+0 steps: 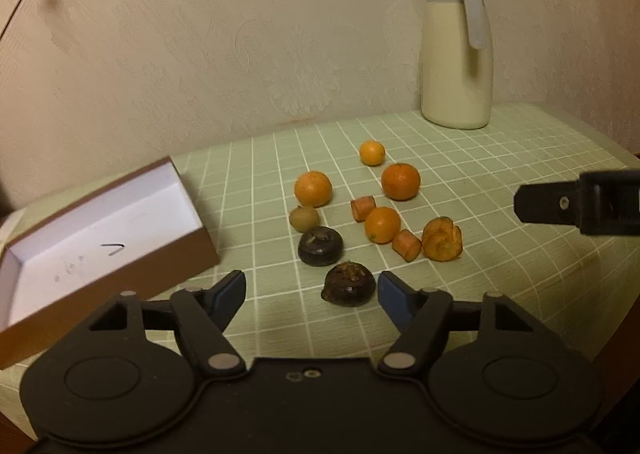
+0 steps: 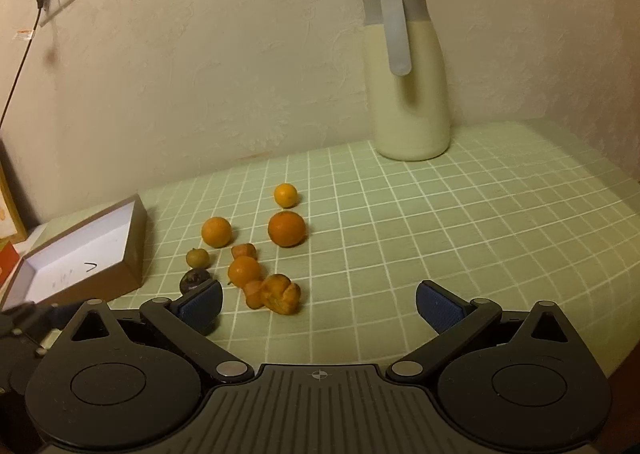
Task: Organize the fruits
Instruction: 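Move the left tool to the dark brown fruit while the right tool approaches an orange chunk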
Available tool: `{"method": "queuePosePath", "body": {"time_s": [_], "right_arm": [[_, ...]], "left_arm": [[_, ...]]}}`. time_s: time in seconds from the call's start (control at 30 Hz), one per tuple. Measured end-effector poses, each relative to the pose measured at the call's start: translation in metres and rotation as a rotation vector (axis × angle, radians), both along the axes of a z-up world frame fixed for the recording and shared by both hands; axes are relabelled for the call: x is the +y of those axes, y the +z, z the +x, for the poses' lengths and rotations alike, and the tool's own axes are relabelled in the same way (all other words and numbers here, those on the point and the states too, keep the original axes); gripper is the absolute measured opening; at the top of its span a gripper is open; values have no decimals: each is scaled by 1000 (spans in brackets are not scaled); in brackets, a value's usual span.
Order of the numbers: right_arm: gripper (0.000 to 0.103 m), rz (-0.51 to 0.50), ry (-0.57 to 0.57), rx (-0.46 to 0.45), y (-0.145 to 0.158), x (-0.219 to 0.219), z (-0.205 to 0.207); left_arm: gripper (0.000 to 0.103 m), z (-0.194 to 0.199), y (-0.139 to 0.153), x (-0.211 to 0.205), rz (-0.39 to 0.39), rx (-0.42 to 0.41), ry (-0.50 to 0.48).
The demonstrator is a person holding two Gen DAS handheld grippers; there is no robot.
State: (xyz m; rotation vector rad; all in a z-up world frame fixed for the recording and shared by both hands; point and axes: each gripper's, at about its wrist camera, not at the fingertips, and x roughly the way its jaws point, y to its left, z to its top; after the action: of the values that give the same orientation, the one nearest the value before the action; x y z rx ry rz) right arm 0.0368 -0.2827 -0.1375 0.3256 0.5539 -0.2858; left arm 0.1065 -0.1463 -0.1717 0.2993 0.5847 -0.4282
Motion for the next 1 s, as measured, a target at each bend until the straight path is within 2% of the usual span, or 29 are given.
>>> {"method": "queuePosePath", "body": {"time_s": [0.03,0.17,0.23,0.27,0.47,0.53,0.6,0.8,1.0], "right_arm": [[103,4,3,0,-2,-1,3],[102,11,5,0,-9,-6,14],[77,22,21,11,-14,-8,21],[74,32,34,26,-17,-9,26],[73,42,52,52,-29,-13,41],[57,47,66,56,-31,-13,45],[51,55,77,62,-33,-14,50],[51,73,89,72,-37,-15,60],[51,85,92,83,-43,-12,68]], "left_arm": [[55,3,-3,-1,-3,9,-1],[52,14,-13,-5,-7,35,4],[52,18,-17,-8,-6,48,4],[52,19,-19,-10,-6,52,4],[51,23,-27,-18,-6,59,-6],[51,24,-29,-19,-4,63,-7],[50,27,-31,-21,-4,74,-2],[49,31,-34,-24,-6,74,-2],[40,34,-38,-25,-18,78,-3]]}}
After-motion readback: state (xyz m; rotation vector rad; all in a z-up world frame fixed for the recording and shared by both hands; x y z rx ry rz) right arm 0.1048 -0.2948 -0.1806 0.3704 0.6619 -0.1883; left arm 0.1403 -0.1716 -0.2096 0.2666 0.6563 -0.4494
